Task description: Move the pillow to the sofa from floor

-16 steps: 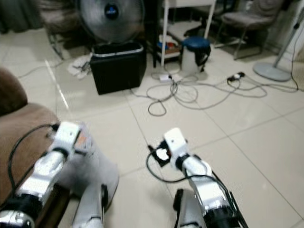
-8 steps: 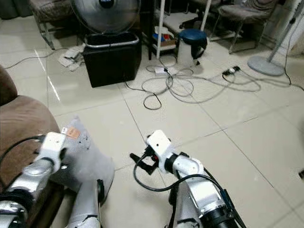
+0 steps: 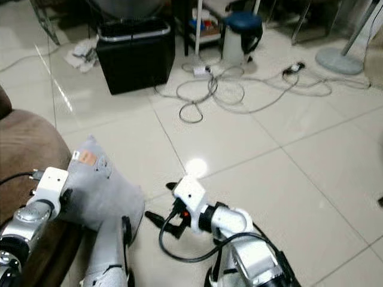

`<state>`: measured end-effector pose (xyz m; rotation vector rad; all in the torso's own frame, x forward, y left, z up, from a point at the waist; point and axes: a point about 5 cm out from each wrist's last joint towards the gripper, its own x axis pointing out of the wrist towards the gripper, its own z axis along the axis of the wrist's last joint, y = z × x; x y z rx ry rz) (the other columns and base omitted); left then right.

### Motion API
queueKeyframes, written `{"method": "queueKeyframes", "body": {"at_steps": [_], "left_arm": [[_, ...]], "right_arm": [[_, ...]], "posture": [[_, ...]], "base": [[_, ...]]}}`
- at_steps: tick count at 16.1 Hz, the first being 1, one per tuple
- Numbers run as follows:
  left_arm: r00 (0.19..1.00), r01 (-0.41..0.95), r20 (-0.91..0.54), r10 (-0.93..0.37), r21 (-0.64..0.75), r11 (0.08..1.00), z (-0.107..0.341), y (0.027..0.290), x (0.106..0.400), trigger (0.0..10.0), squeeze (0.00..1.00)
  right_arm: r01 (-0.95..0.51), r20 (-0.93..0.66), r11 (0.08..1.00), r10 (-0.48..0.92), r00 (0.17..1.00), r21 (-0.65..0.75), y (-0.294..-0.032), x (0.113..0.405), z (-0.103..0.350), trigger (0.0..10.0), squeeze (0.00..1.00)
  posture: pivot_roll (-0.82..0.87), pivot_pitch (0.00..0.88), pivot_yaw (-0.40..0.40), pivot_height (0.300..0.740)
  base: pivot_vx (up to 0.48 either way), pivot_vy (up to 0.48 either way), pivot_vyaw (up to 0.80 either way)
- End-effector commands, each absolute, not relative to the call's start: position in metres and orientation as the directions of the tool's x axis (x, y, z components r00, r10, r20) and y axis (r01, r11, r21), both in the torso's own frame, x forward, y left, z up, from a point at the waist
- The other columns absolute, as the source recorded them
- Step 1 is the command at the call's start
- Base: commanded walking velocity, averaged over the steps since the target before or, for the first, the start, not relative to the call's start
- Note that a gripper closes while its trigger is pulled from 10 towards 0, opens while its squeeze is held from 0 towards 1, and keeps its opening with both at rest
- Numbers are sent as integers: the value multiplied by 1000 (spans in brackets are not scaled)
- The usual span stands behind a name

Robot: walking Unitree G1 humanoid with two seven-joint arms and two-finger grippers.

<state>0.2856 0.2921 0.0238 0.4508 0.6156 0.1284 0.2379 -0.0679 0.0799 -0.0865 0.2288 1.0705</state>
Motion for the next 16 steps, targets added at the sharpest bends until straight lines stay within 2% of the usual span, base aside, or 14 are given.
{"method": "queueKeyframes", "body": {"at_steps": [1, 5, 9, 10, 11, 16], "left_arm": [[816, 5, -510, 272, 478, 878, 28, 300, 285, 10000, 1000], [851, 15, -466, 241, 480, 877, 37, 301, 291, 10000, 1000], [875, 11, -425, 231, 495, 869, 46, 296, 301, 10000, 1000], [873, 34, -440, 210, 485, 874, 45, 294, 302, 10000, 671], [873, 52, -446, 199, 489, 871, 46, 294, 303, 10000, 20], [873, 57, -447, 197, 494, 868, 46, 294, 303, 10000, 20]], "right_arm": [[-888, -208, 456, 875, 438, 50, -63, 234, 83, 10000, 0], [-904, -200, 423, 892, 405, 58, -56, 227, 83, 10000, 0], [-922, -280, 384, 881, 381, -46, -56, 220, 79, 10000, 0], [-922, -290, 381, 877, 383, -67, -56, 220, 80, 10000, 0], [-916, -299, 391, 867, 398, -85, -56, 221, 81, 10000, 0], [-914, -303, 396, 863, 404, -91, -56, 221, 81, 10000, 0]], "posture": [[175, 217, 24, 541], [214, 272, 64, 541], [194, 295, 86, 541], [185, 301, 90, 541], [171, 315, 96, 541], [171, 315, 96, 541]], "base": [[0, 0, 0], [0, 0, 0], [0, 0, 0], [0, 0, 0], [0, 0, 0], [0, 0, 0]]}}
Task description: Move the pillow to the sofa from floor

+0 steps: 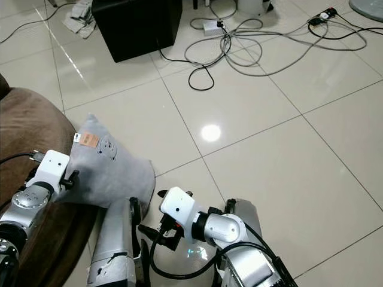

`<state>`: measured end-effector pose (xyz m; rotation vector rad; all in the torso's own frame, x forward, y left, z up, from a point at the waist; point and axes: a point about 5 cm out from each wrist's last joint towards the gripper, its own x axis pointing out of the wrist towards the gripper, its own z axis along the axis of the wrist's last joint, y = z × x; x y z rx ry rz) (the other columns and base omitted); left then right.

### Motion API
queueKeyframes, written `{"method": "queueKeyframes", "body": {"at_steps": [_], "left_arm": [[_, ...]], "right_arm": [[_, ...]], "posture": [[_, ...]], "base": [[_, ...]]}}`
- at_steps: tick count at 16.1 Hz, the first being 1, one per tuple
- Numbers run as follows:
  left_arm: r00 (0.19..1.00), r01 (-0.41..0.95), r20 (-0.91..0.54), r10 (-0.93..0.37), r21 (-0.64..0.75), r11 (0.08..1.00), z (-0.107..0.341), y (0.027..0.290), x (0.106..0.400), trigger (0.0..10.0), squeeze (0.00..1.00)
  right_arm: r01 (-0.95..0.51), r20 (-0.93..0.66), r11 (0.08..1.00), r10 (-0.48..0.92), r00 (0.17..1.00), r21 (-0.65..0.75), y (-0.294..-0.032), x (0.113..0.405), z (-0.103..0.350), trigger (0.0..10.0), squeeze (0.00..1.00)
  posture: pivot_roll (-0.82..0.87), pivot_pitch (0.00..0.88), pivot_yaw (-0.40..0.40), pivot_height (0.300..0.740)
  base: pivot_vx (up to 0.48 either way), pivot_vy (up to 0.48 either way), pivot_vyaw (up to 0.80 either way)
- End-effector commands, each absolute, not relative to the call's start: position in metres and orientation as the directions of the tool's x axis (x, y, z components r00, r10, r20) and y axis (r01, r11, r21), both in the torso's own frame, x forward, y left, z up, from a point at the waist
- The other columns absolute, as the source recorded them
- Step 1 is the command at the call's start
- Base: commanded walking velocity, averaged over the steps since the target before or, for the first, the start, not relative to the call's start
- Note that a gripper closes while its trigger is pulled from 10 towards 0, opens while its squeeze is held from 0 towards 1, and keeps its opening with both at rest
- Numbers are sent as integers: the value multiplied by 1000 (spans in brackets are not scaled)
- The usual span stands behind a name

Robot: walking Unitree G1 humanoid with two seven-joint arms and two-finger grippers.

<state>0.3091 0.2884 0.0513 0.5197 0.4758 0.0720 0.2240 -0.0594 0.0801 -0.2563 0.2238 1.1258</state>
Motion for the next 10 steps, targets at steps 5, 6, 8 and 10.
{"method": "queueKeyframes", "body": {"at_steps": [5, 6, 8, 10], "left_arm": [[873, 57, -447, 197, 494, 868, 46, 294, 303, 10000, 20], [873, 57, -447, 197, 494, 868, 46, 294, 303, 10000, 20], [873, 57, -447, 197, 494, 868, 46, 294, 303, 10000, 20], [873, 57, -447, 197, 494, 868, 46, 294, 303, 10000, 20]], "right_arm": [[-914, -303, 396, 863, 404, -91, -56, 221, 81, 10000, 0], [-914, -303, 396, 863, 404, -91, -56, 221, 81, 10000, 0], [-914, -303, 396, 863, 404, -91, -56, 221, 81, 10000, 0], [-914, -303, 396, 863, 404, -91, -56, 221, 81, 10000, 0]], "posture": [[171, 315, 96, 541], [171, 315, 96, 541], [171, 315, 96, 541], [171, 315, 96, 541]], "base": [[0, 0, 0], [0, 0, 0], [0, 0, 0], [0, 0, 0]]}}
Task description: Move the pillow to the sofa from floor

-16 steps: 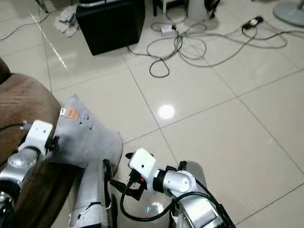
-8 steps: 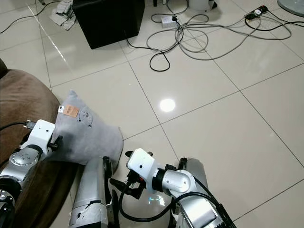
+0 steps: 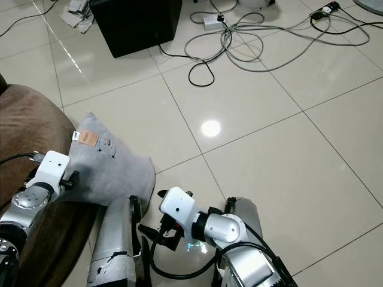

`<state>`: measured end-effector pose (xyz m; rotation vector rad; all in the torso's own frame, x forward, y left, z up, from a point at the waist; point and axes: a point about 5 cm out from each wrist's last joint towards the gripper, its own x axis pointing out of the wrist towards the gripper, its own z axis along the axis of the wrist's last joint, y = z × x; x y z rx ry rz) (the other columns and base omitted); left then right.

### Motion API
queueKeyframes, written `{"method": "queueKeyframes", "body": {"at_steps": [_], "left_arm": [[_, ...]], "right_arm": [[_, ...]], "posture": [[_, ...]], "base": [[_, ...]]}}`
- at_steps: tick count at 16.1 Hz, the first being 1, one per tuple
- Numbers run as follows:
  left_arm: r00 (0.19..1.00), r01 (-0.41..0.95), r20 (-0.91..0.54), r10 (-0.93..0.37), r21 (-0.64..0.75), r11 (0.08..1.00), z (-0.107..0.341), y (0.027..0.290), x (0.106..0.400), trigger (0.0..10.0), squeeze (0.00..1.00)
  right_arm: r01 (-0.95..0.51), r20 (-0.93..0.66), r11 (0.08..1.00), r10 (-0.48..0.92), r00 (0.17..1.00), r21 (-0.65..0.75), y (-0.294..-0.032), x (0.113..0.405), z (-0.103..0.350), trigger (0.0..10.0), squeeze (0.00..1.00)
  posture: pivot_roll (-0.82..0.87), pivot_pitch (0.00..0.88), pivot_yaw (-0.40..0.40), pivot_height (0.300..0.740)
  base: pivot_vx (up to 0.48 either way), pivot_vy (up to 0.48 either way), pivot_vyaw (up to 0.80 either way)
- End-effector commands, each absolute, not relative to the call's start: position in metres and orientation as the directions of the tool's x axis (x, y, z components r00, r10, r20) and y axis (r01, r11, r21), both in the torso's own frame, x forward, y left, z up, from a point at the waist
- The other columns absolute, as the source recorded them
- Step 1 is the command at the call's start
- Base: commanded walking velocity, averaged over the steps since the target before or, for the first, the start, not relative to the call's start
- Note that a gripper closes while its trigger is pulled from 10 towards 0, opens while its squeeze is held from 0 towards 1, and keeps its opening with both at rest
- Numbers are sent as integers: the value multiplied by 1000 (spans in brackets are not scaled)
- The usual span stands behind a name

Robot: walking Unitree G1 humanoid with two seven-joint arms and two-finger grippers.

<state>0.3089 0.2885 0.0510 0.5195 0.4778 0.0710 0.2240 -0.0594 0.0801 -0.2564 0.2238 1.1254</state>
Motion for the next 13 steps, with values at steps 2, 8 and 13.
{"method": "queueKeyframes", "body": {"at_steps": [2, 8, 13], "left_arm": [[869, 62, -454, 197, 494, 867, 46, 294, 303, 10000, 0], [738, 308, -669, 89, 452, 837, 20, 287, 286, 10000, 0], [901, 52, -400, 166, 480, 876, 59, 293, 312, 10000, 0]], "right_arm": [[-906, -310, 412, 852, 421, -98, -58, 223, 82, 10000, 0], [-903, -345, 415, 835, 428, -117, -82, 211, 100, 10000, 0], [-884, -338, 450, 819, 464, -123, -84, 220, 101, 10000, 0]], "posture": [[162, 327, 97, 541], [119, 431, 50, 541], [137, 373, 54, 541]], "base": [[0, 0, 0], [0, 0, 0], [0, 0, 0]]}}
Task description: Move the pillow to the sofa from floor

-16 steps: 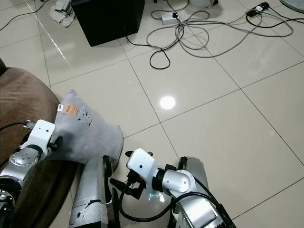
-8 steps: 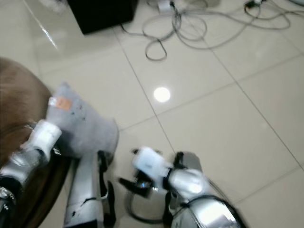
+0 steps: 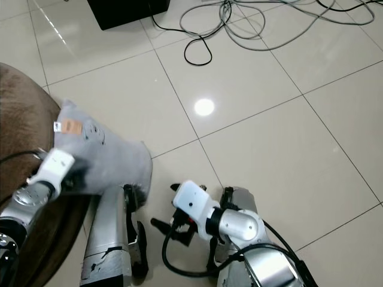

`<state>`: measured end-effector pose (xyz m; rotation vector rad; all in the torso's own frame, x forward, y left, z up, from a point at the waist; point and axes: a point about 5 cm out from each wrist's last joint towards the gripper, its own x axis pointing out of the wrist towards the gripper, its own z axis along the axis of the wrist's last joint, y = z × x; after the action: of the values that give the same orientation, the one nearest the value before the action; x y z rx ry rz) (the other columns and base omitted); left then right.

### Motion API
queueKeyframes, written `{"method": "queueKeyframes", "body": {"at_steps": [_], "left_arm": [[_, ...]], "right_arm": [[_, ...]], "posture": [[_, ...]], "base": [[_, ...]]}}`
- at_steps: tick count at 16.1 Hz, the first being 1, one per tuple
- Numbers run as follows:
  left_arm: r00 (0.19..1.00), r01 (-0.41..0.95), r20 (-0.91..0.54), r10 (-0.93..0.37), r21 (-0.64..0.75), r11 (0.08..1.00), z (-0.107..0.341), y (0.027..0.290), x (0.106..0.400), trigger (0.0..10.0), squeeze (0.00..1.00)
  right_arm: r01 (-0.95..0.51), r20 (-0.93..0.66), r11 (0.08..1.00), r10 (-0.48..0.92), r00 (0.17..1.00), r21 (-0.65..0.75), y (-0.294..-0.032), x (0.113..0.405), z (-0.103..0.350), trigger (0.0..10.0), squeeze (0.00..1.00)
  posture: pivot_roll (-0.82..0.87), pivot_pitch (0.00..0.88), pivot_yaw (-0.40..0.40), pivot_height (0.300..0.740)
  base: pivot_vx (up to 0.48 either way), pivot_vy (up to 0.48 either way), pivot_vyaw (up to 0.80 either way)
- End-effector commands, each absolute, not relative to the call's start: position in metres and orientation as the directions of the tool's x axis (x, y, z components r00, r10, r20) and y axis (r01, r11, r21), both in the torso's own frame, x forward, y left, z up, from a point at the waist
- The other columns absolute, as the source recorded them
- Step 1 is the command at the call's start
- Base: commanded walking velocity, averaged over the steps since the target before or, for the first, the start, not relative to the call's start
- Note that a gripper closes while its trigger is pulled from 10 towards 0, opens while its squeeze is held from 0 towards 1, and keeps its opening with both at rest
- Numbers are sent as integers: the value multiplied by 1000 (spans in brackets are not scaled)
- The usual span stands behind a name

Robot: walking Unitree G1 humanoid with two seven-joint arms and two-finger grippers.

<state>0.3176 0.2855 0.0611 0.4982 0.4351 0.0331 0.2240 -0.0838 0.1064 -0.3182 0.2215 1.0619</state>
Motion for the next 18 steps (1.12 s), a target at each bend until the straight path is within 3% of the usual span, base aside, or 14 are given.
{"method": "queueKeyframes", "body": {"at_steps": [1, 2, 3, 6, 13, 14, 15, 18], "left_arm": [[925, 22, -356, 130, 393, 919, 63, 288, 316, 10000, 0], [938, 57, -337, 76, 367, 928, 63, 284, 315, 1412, 0], [926, 92, -369, 80, 428, 899, 58, 286, 311, 0, 0], [905, 69, -401, 139, 461, 885, 53, 294, 306, 0, 0], [912, 95, -390, 128, 504, 859, 52, 291, 305, 0, 0], [913, 108, -393, 108, 489, 865, 52, 289, 306, 5176, 0], [919, 115, -385, 90, 478, 871, 52, 286, 307, 10000, 1000], [934, 102, -353, 48, 394, 914, 55, 277, 312, 10000, 1000]], "right_arm": [[-880, -330, 458, 817, 472, -123, -85, 223, 101, 10000, 0], [-872, -311, 475, 816, 488, -122, -84, 228, 104, 10000, 0], [-869, -302, 478, 816, 493, -127, -82, 232, 107, 10000, 0], [-876, -300, 464, 824, 481, -131, -77, 236, 106, 10000, 0], [-874, -302, 472, 821, 484, -118, -77, 233, 100, 10000, 0], [-872, -303, 474, 820, 486, -117, -77, 233, 100, 10000, 0], [-871, -303, 478, 818, 489, -116, -78, 232, 100, 10000, 0], [-873, -312, 476, 818, 484, -107, -80, 227, 98, 10000, 0]], "posture": [[144, 349, 54, 541], [149, 320, 51, 541], [145, 314, 53, 541], [154, 330, 56, 541], [160, 333, 74, 541], [159, 333, 75, 541], [155, 335, 78, 541], [150, 348, 77, 541]], "base": [[0, 0, 0], [0, 0, 0], [0, 0, 0], [0, 0, 0], [0, 0, 0], [0, 0, 0], [0, 0, 0], [0, 0, 0]]}}
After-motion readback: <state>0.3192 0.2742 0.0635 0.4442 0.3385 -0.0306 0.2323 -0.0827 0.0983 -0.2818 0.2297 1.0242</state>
